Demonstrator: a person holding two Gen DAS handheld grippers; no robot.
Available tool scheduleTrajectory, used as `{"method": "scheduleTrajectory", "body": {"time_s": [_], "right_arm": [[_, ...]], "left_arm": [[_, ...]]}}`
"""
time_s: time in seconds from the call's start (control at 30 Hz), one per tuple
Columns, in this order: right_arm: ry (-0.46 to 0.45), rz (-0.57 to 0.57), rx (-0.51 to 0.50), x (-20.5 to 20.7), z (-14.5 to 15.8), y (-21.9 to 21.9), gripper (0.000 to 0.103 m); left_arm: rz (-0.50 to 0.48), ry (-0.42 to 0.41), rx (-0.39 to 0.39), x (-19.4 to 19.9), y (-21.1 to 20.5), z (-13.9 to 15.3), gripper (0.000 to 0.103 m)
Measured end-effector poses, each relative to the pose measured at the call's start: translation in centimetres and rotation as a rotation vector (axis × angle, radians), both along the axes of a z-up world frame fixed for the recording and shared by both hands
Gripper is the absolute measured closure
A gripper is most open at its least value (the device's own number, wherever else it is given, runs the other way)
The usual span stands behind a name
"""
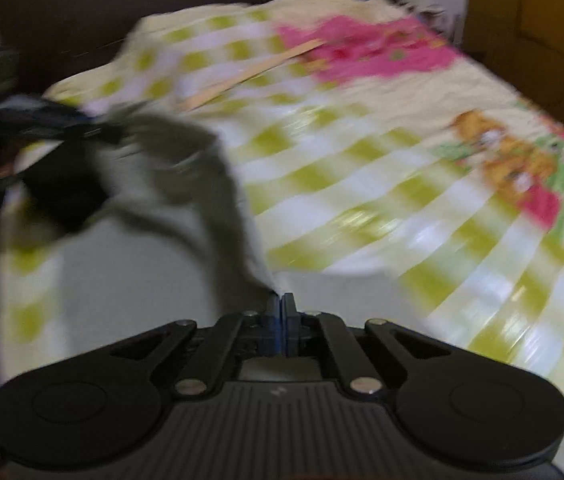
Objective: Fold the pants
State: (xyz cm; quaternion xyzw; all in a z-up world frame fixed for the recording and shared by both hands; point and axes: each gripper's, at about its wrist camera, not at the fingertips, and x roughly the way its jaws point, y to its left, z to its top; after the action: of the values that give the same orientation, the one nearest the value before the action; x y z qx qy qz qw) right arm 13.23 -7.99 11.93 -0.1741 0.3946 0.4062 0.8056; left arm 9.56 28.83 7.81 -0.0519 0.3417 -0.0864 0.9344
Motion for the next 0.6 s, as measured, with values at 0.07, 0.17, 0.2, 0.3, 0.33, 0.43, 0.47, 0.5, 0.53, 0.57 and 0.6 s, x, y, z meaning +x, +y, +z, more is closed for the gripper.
{"method": "scheduleTrajectory", "body": {"time_s": [0.07, 0.17, 0.2, 0.3, 0.33, 0.43, 0.47, 0.5, 0.53, 0.57, 0.6], "right_arm": [[0.106, 0.036, 0.011, -4.0, -1.4, 0.7, 0.102], [0.241, 0.078, -0.012, -8.0, -5.1, 2.3, 0.102], [0.282, 0.077, -0.02, -8.8, -6.6, 2.8, 0.102], [0.386, 0.061, -0.041, -10.5, -10.5, 4.5, 0.1], [0.39, 0.063, -0.045, -10.9, -10.9, 5.0, 0.099], [0.339, 0.098, -0.065, -11.7, -10.7, 6.5, 0.099], [0.324, 0.108, -0.063, -11.7, -10.4, 6.9, 0.099], [0.317, 0.112, -0.056, -11.9, -10.3, 7.0, 0.099], [0.311, 0.116, -0.052, -12.0, -10.2, 7.2, 0.099], [0.304, 0.12, -0.048, -12.1, -10.1, 7.3, 0.099], [0.299, 0.124, -0.047, -12.1, -9.9, 7.3, 0.099]], "left_arm": [[0.022, 0.043, 0.016, -1.9, 0.3, -1.9, 0.068], [0.08, 0.085, 0.028, -3.4, 1.2, -4.6, 0.065], [0.101, 0.097, 0.036, -3.6, 1.4, -5.4, 0.065], [0.108, 0.103, 0.043, -4.5, 1.8, -6.2, 0.063], [0.102, 0.1, 0.056, -4.7, 1.7, -6.2, 0.063], [0.079, 0.076, 0.077, -4.6, 1.5, -5.7, 0.063], [0.077, 0.066, 0.076, -4.4, 1.4, -5.5, 0.063], [0.075, 0.053, 0.073, -4.1, 1.4, -5.2, 0.063], [0.072, 0.038, 0.069, -3.8, 1.5, -4.8, 0.063], [0.068, 0.021, 0.062, -3.7, 1.6, -4.3, 0.063], [0.066, 0.009, 0.056, -3.8, 1.7, -3.9, 0.063]]}}
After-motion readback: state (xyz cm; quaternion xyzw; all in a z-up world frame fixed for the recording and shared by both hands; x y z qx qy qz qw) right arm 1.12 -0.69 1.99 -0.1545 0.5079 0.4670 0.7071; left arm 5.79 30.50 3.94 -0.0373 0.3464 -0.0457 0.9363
